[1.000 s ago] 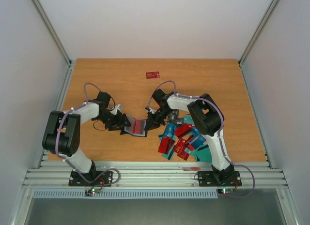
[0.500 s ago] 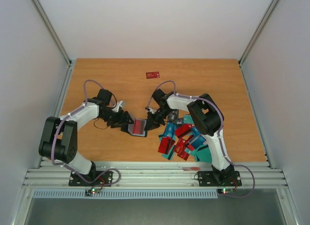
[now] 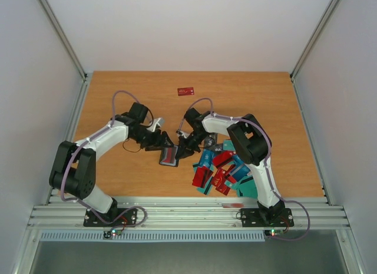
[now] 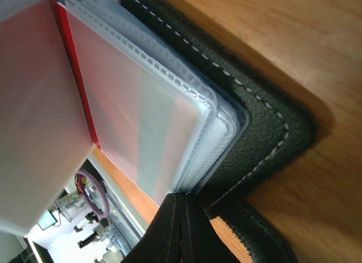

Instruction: Put the credit cards into the card holder

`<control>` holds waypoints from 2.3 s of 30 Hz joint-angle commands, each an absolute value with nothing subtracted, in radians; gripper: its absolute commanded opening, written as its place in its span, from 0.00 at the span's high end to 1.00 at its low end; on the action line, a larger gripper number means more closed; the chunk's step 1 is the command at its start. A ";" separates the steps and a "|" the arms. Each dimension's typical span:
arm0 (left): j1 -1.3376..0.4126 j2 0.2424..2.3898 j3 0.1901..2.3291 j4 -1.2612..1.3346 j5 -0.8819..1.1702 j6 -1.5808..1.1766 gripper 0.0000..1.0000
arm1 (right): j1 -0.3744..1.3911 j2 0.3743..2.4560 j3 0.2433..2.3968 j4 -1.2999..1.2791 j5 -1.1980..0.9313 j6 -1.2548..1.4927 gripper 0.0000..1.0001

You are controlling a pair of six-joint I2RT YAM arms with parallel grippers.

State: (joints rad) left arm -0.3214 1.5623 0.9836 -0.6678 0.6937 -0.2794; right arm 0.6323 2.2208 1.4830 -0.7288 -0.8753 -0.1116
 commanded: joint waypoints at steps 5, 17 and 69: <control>-0.393 1.646 1.015 -0.593 0.751 -0.330 0.34 | 0.641 2.206 1.514 -0.741 -0.812 -0.106 0.99; -0.396 1.718 0.966 -0.443 0.786 -0.389 0.44 | 0.605 2.048 1.492 -0.782 -0.798 -0.100 0.99; -0.401 1.857 1.136 -0.799 0.523 -0.255 0.90 | 0.479 1.996 1.393 -0.704 -0.918 -0.133 0.93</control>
